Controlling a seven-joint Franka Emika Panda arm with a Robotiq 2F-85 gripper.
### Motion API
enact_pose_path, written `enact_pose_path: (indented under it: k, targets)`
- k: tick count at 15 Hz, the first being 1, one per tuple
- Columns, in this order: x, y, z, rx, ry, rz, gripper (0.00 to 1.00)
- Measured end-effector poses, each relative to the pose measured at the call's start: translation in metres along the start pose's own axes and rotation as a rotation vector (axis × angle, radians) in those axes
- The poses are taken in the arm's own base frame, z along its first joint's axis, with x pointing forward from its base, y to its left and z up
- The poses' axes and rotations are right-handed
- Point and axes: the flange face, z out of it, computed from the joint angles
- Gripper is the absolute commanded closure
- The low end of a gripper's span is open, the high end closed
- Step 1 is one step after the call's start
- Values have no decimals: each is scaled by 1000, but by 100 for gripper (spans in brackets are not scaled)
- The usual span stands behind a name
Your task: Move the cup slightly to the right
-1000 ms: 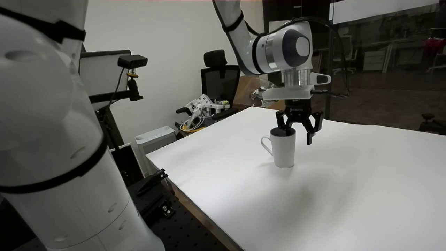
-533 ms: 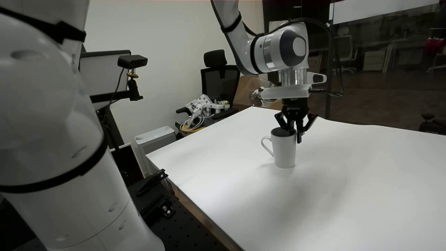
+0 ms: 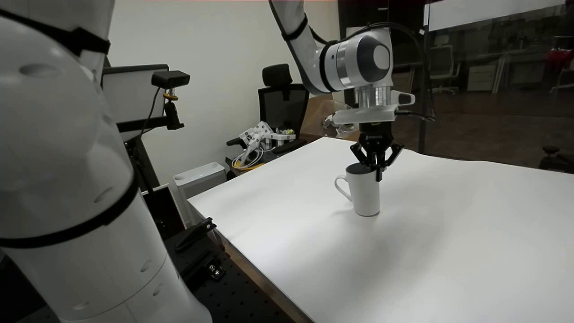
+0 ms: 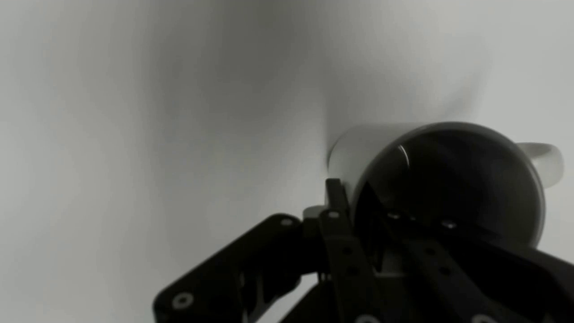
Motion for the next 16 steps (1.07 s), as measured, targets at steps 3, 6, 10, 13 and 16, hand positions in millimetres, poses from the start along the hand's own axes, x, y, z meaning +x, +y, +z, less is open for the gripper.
enact_pose_path:
  k: [3, 6, 10, 13, 16]
  targets:
    - [0, 0, 0, 0, -1, -3, 97]
    - [-1, -6, 0, 2, 8, -22, 97]
    - [0, -11, -1, 10, 23, -15, 97]
    - [1, 5, -3, 29, 36, 54, 97]
    - [2, 34, -9, 78, 56, 155, 97]
